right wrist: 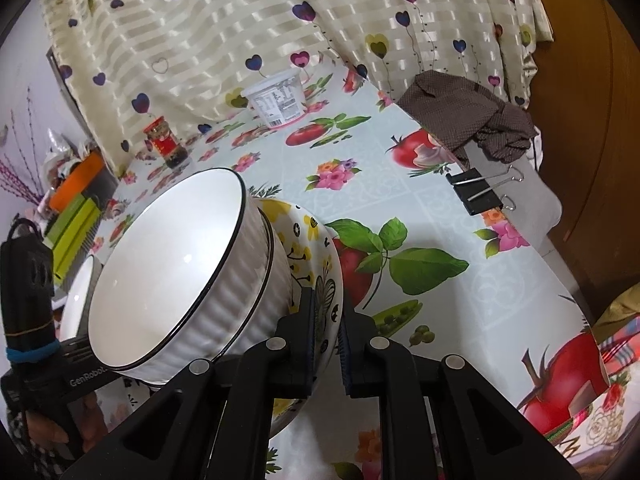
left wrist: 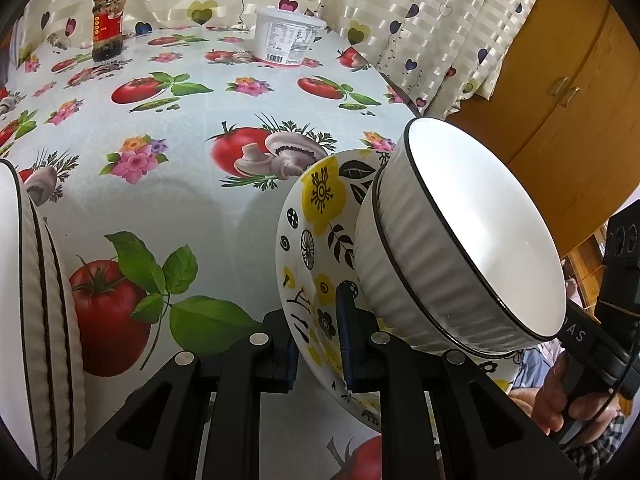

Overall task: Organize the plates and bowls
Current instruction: 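Lift the floral plate holding the nested bowls with both grippers, then carry the floral plate with bowls over the white plate stack with both grippers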

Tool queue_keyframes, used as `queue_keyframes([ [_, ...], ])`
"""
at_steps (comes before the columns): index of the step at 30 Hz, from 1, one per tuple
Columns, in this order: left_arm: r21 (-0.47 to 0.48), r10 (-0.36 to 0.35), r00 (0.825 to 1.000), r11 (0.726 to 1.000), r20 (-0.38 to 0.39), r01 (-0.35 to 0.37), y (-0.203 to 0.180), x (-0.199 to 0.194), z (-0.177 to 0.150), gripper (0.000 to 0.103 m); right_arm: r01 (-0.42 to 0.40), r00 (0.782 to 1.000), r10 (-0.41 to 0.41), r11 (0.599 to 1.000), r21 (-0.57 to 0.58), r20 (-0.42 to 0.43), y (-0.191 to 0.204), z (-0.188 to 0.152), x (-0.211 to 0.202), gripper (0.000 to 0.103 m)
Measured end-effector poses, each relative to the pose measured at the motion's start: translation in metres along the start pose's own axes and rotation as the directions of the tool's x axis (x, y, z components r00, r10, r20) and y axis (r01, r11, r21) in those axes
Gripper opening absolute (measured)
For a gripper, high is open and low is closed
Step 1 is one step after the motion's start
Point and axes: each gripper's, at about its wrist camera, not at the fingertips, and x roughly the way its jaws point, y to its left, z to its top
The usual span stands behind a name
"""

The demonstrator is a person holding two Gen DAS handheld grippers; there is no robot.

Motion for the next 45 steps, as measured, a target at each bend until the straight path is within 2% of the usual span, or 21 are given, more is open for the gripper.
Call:
queue_keyframes([
  [4, -0.028, -0.008, 1.000, 1.000, -0.009, 0.008, 0.003, -0.001, 0.002, 0.016, -0.020, 1.000, 0.019, 0.998, 0.053, 0.018, -0.003, -0.002, 0.001, 0.011],
  [20, -0.033, 0.013, 1.000, 0.999, 0.008, -0.013, 0.005, -0.011, 0.005, 0.016, -0.050, 0.998, 0.048, 0.997, 0.051, 0.034, 0.005, -0.001, -0.005, 0.011],
  [24, -0.026, 0.022, 0.999, 0.999, 0.034, -0.021, 0.002, -0.022, 0.010, 0.016, -0.054, 0.998, 0.053, 0.998, 0.040, 0.044, 0.011, 0.005, -0.011, 0.011],
  [32, -0.057, 0.038, 0.998, 0.998, 0.051, -0.035, 0.009, -0.049, 0.021, 0.016, -0.068, 0.996, 0.068, 0.998, 0.010, 0.055, 0.036, 0.023, -0.022, 0.011],
  [45, -0.123, 0.082, 0.990, 0.990, 0.114, -0.068, 0.039, -0.096, 0.025, 0.016, -0.138, 0.989, 0.140, 0.989, -0.046, 0.053, 0.085, 0.040, -0.026, 0.011],
])
